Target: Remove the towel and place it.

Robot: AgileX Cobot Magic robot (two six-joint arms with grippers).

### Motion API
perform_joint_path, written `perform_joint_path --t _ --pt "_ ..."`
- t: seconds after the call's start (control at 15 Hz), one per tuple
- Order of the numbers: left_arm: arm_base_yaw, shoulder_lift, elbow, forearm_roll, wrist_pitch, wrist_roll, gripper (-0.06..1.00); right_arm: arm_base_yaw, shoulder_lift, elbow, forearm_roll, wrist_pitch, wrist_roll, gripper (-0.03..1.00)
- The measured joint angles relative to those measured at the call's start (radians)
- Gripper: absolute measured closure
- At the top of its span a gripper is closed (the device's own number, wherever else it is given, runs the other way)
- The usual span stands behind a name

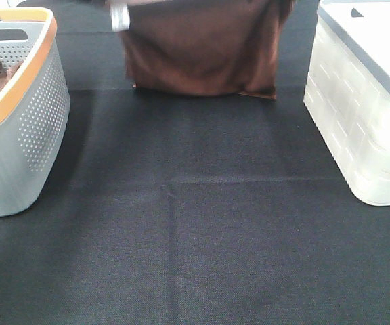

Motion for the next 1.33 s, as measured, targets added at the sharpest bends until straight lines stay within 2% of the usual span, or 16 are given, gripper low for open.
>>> perform_joint_path --t 0.2,0.27,0.47,0.67,0.87,1.0,1.13,1.33 --pt "0.001 0.0 0.0 -0.098 0.266 0.0 0.94 0.0 0.004 0.0 0.161 0.193 -0.086 0.97" --pt "0.001 0.0 0.0 -0.098 0.266 0.0 0.94 0.0 0.004 0.0 0.161 0.193 -0.086 0.97" --pt "0.001 0.0 0.0 -0.192 0.452 0.001 0.94 -0.001 0.004 0.0 0.224 0.365 -0.098 0.97" --pt "0.001 0.0 0.008 -0.205 0.574 0.001 0.94 -0.001 0.004 0.0 0.294 0.457 -0.1 0.97" --pt "-0.002 -0.001 0.079 -0.234 0.606 0.001 0.94 -0.001 0.007 0.006 0.338 0.539 -0.1 0.97" --pt "-0.012 -0.001 0.103 -0.227 0.606 0.002 0.94 -0.001 0.007 0.027 0.353 0.541 -0.1 0.97" --pt "-0.055 -0.015 0.149 -0.175 0.609 0.003 0.94 -0.001 0.007 0.117 0.385 0.547 -0.101 0.97" --pt "-0.12 0.0 0.225 -0.153 0.613 0.001 0.94 -0.001 0.008 0.241 0.395 0.538 -0.102 0.97"
